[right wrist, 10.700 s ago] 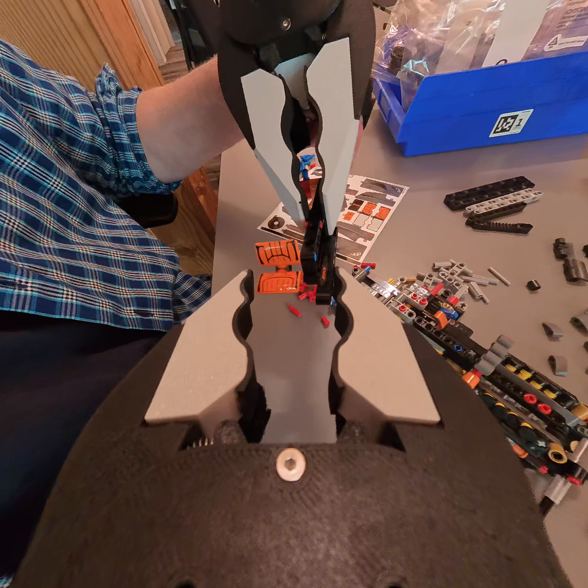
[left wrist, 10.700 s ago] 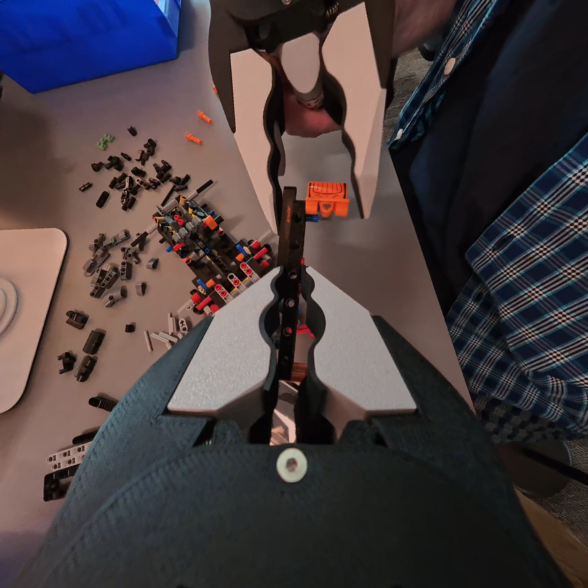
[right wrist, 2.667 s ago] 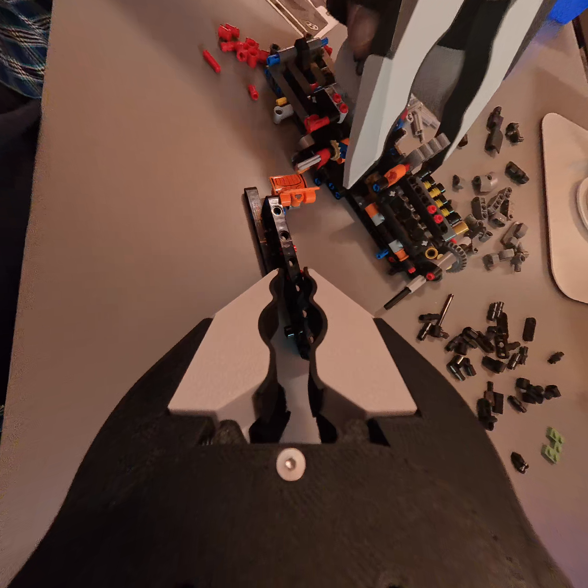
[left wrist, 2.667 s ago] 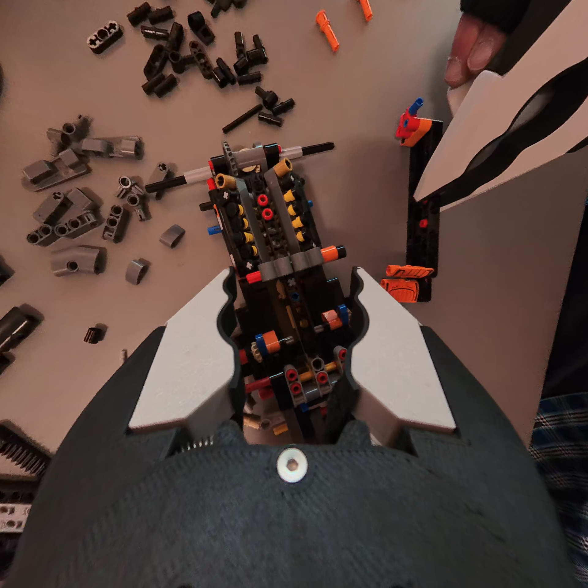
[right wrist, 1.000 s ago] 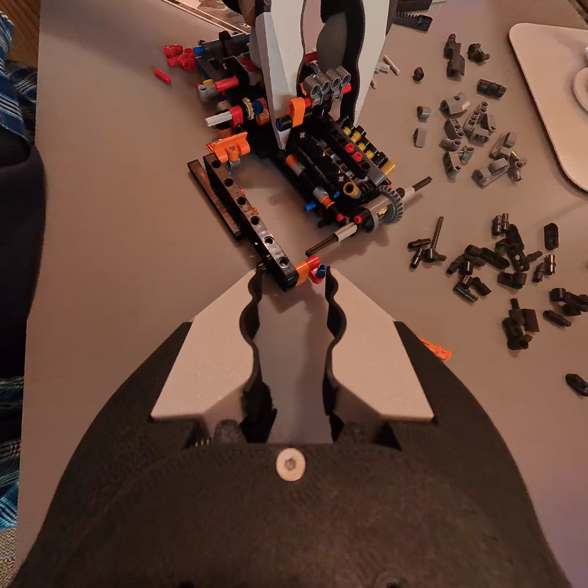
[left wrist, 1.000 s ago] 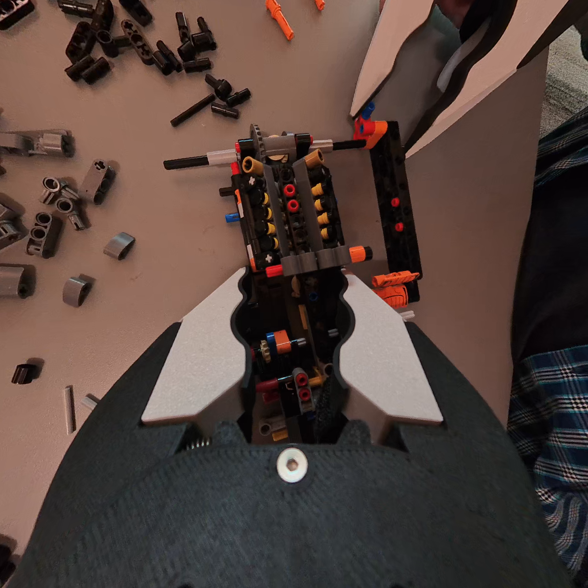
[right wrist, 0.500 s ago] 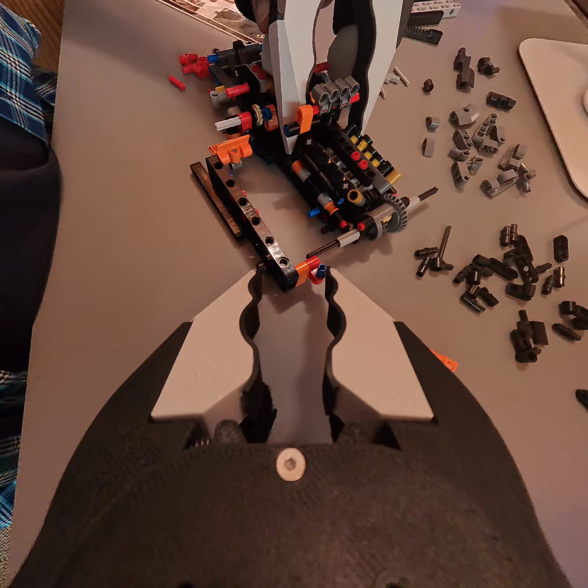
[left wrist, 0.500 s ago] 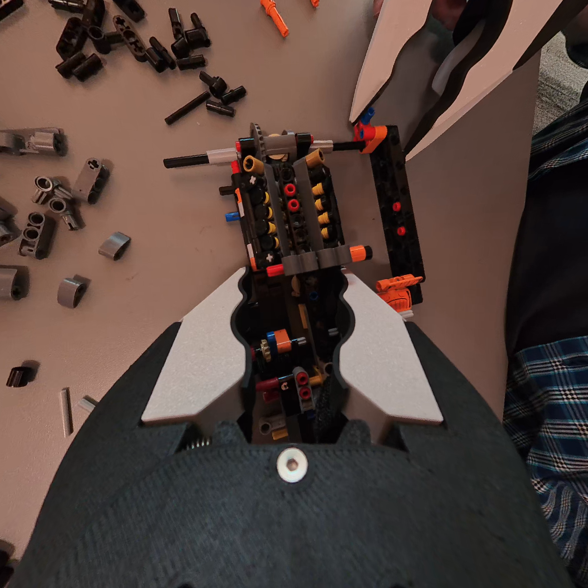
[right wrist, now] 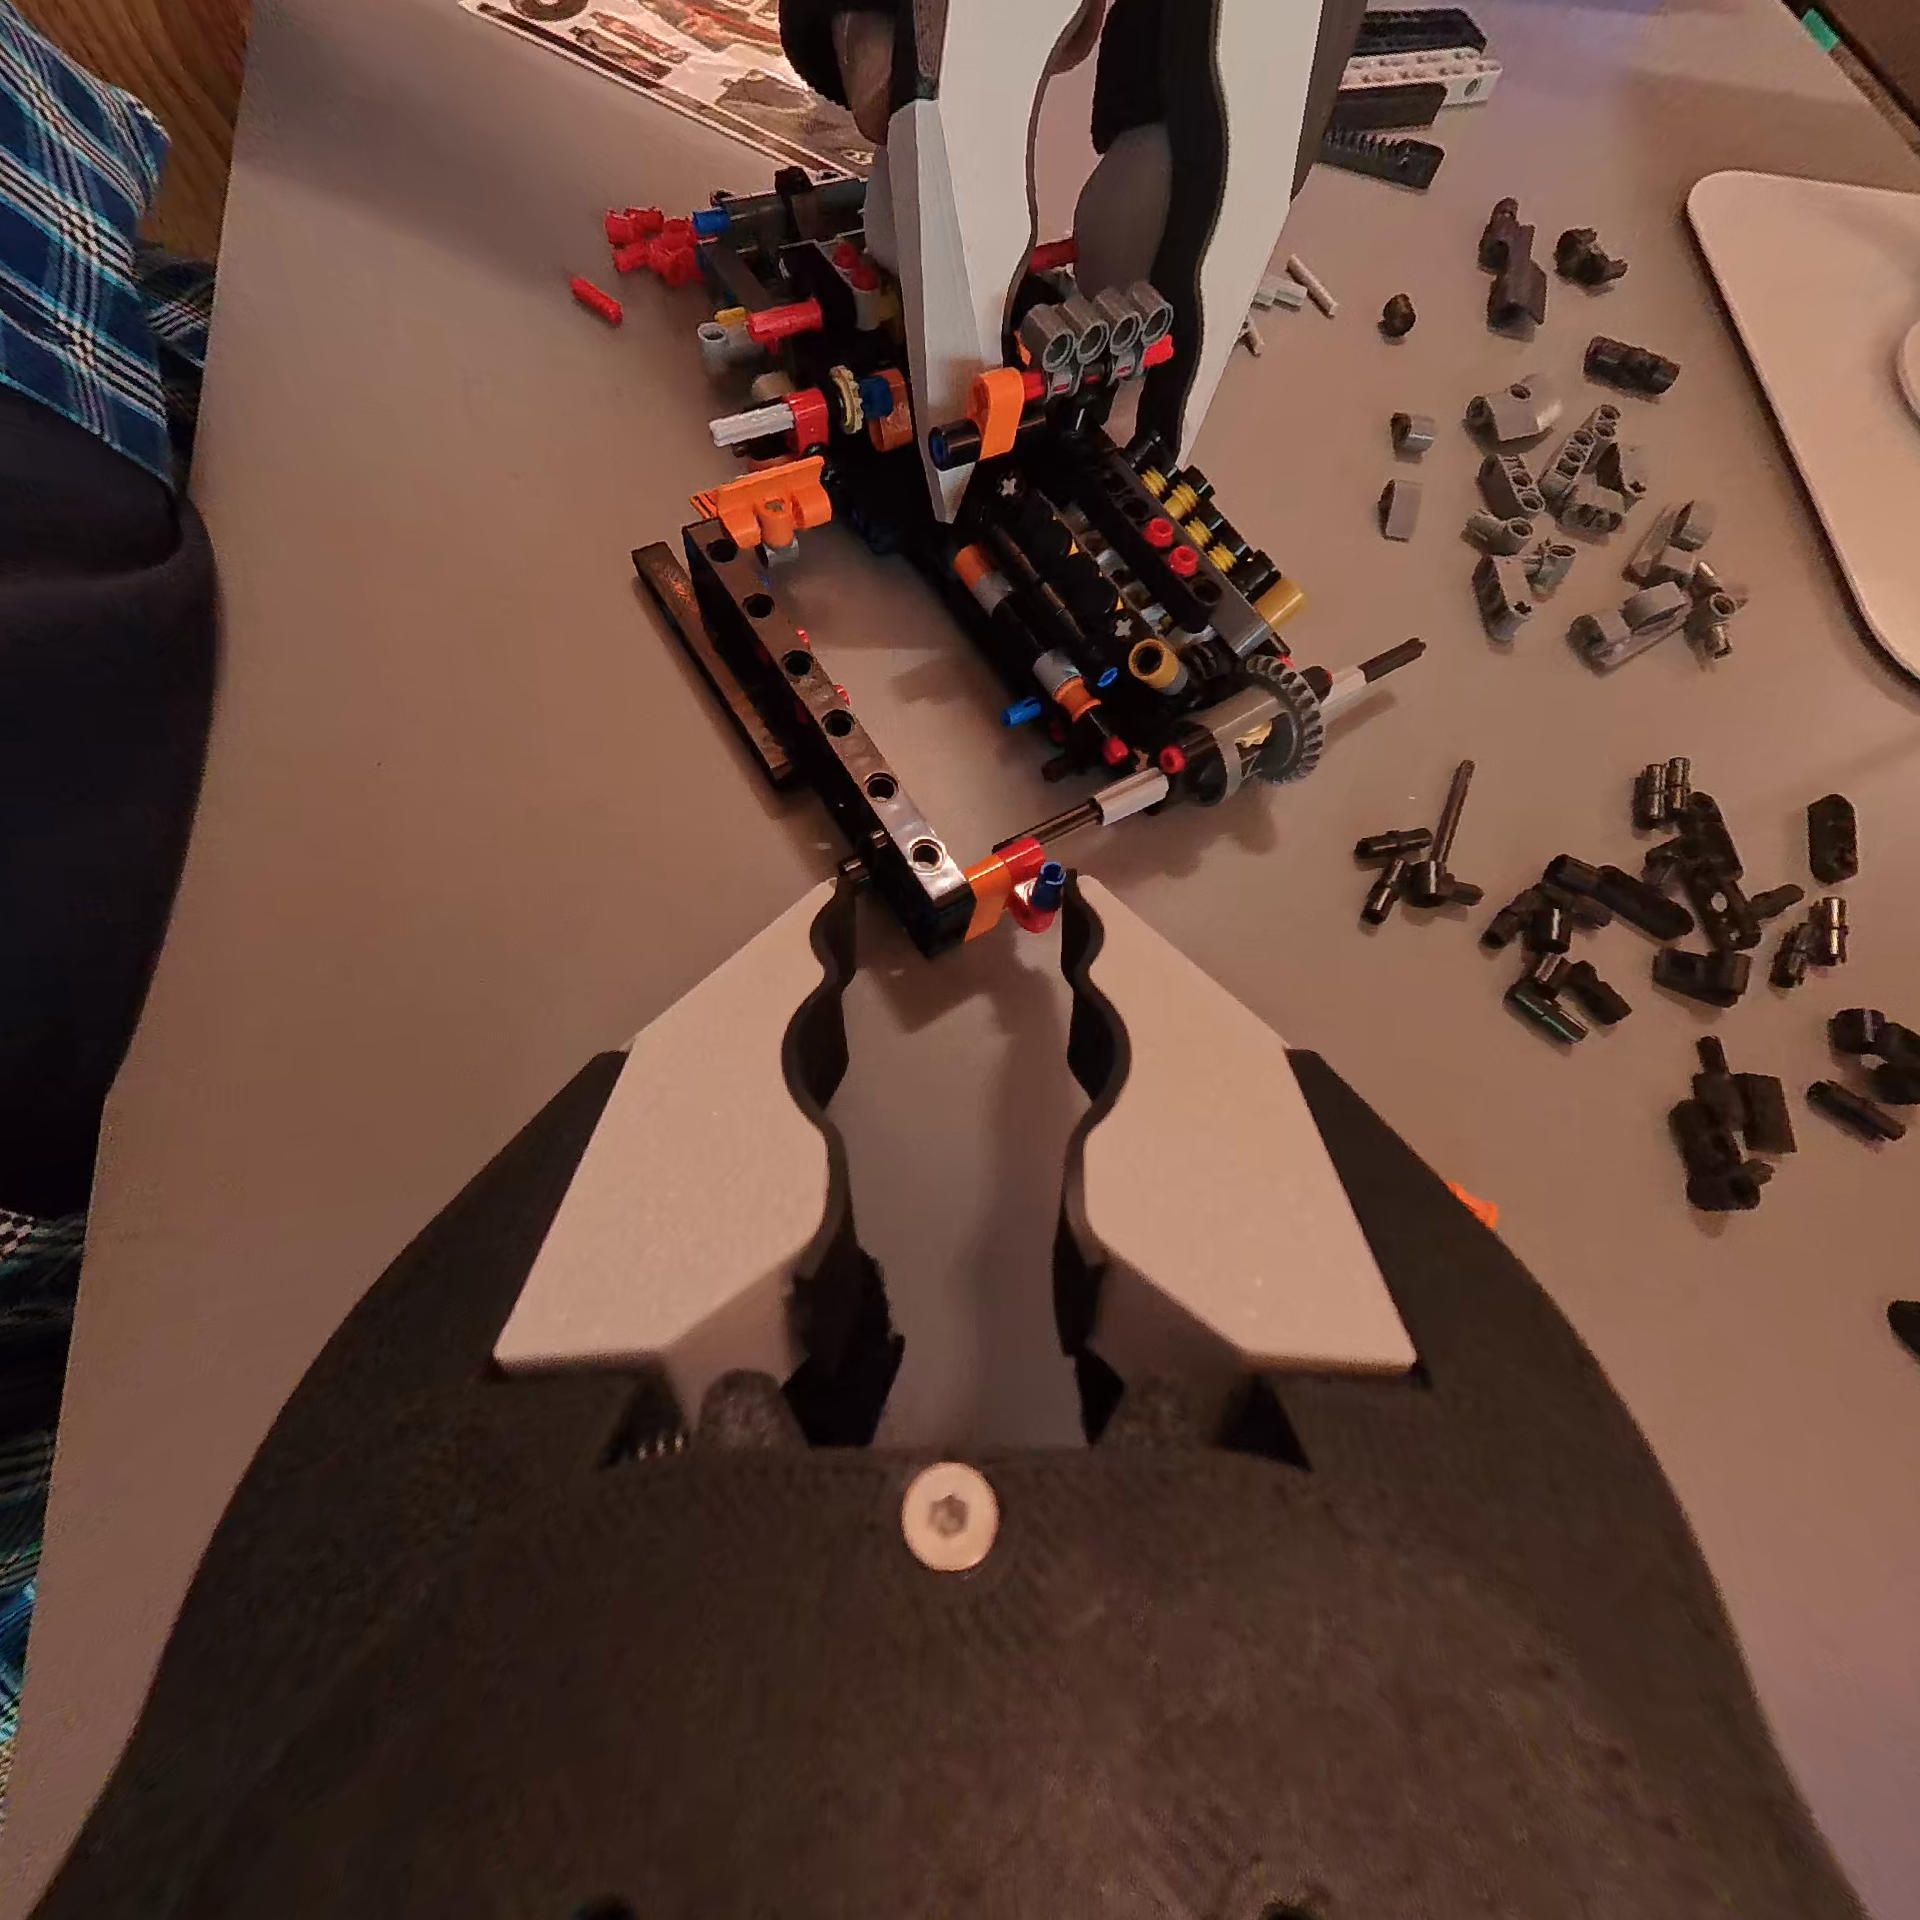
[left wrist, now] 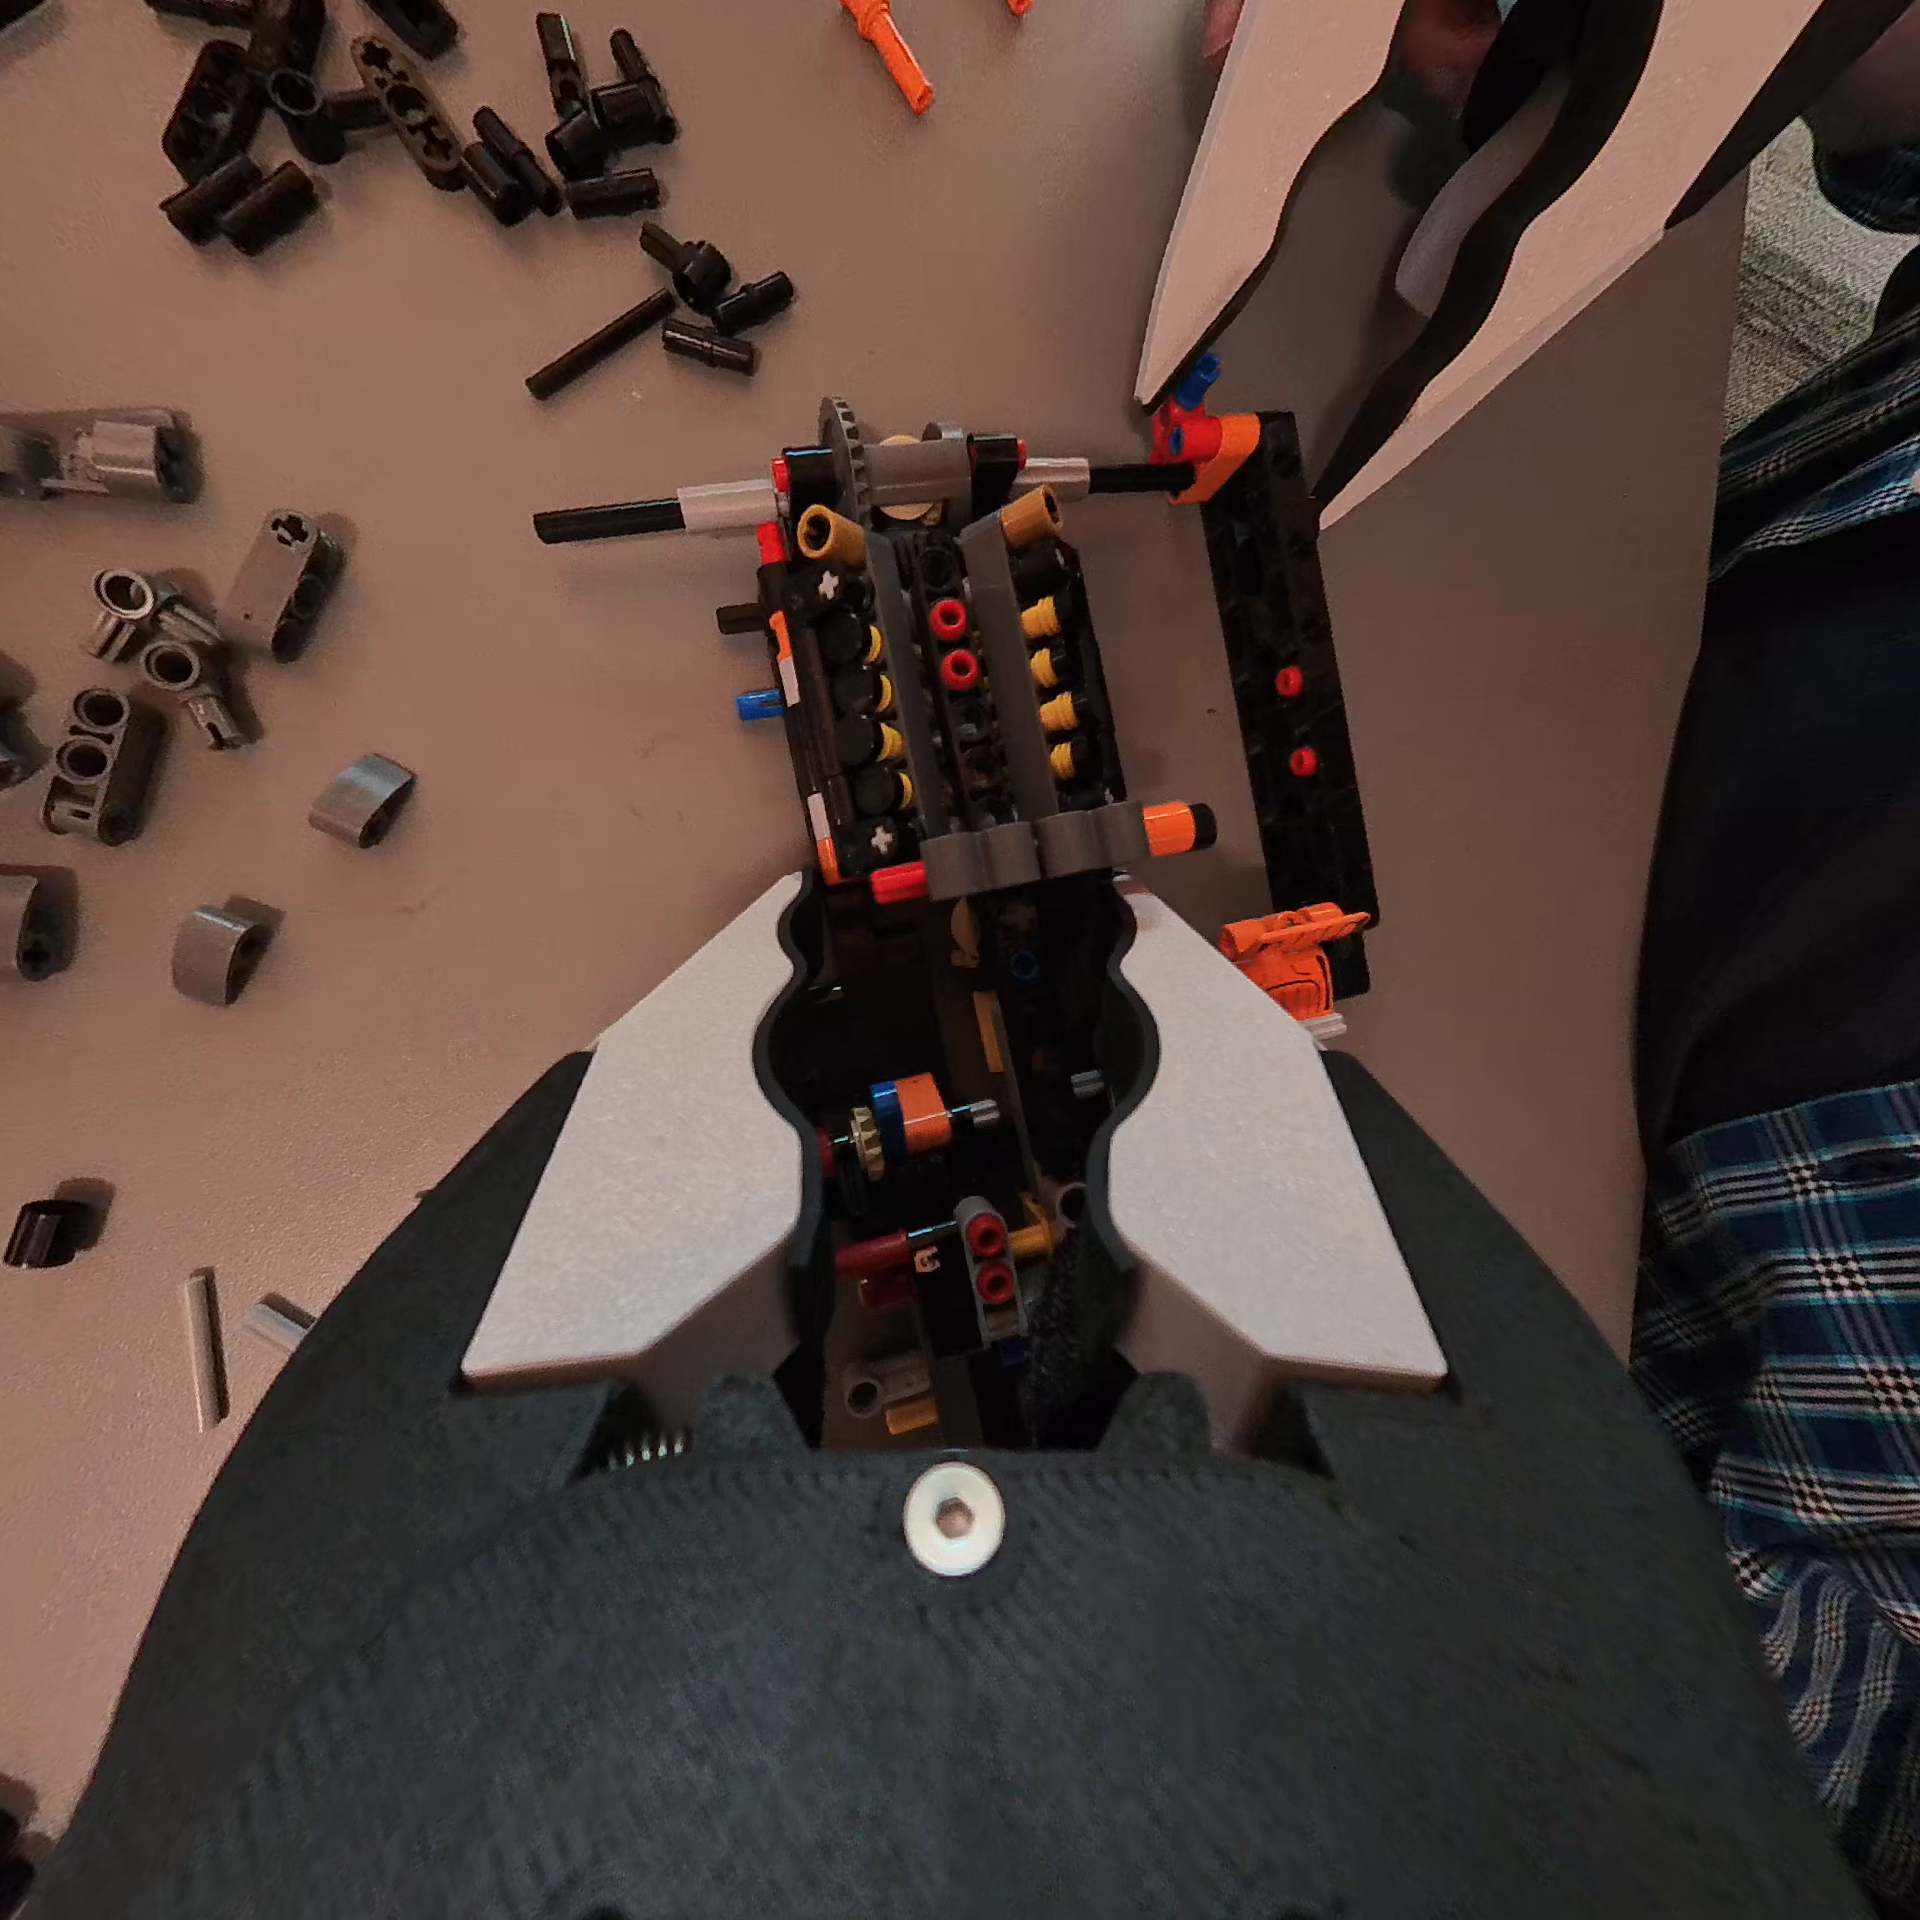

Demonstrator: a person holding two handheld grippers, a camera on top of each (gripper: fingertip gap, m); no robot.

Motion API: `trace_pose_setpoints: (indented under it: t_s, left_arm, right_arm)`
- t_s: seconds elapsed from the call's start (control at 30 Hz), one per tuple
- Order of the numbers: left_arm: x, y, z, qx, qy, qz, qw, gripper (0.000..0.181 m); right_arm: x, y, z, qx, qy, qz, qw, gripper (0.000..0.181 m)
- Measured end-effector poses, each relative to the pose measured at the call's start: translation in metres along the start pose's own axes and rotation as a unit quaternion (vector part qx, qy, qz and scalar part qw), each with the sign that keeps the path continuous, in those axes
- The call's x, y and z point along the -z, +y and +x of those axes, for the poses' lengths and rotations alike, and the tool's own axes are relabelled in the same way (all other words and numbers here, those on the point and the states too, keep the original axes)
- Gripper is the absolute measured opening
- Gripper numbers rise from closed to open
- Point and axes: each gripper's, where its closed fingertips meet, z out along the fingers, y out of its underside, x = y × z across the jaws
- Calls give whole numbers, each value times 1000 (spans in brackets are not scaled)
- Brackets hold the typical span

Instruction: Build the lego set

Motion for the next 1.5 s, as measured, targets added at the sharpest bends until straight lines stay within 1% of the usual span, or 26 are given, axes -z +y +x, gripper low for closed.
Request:
trace_pose_setpoints:
  t_s: [0.37,0.47,0.77,1.0,1.17,1.23,1.33,1.5]
  left_arm:
    - [1,0,1,6,10,1,1000,52]
    - [1,0,2,8,10,2,1000,53]
    - [9,-5,3,15,8,24,1000,55]
    - [12,-4,5,19,-2,24,1000,58]
    - [12,-9,7,14,-8,30,999,63]
    - [9,-9,8,10,-5,21,1000,65]
    - [4,-9,10,8,3,13,1000,65]
    - [3,-9,8,12,11,17,1000,61]
  right_arm:
    - [2,-1,-2,-5,-7,5,1000,37]
    - [6,0,-2,-7,-4,4,1000,40]
    - [16,6,-1,-17,1,4,1000,40]
    - [10,6,-1,-13,-3,-4,1000,40]
    - [5,3,-2,-4,-6,-6,1000,39]
    - [3,4,-1,-1,-5,-12,1000,36]
    - [2,4,1,-6,-4,-9,1000,35]
    - [3,5,2,-9,-9,-9,1000,35]
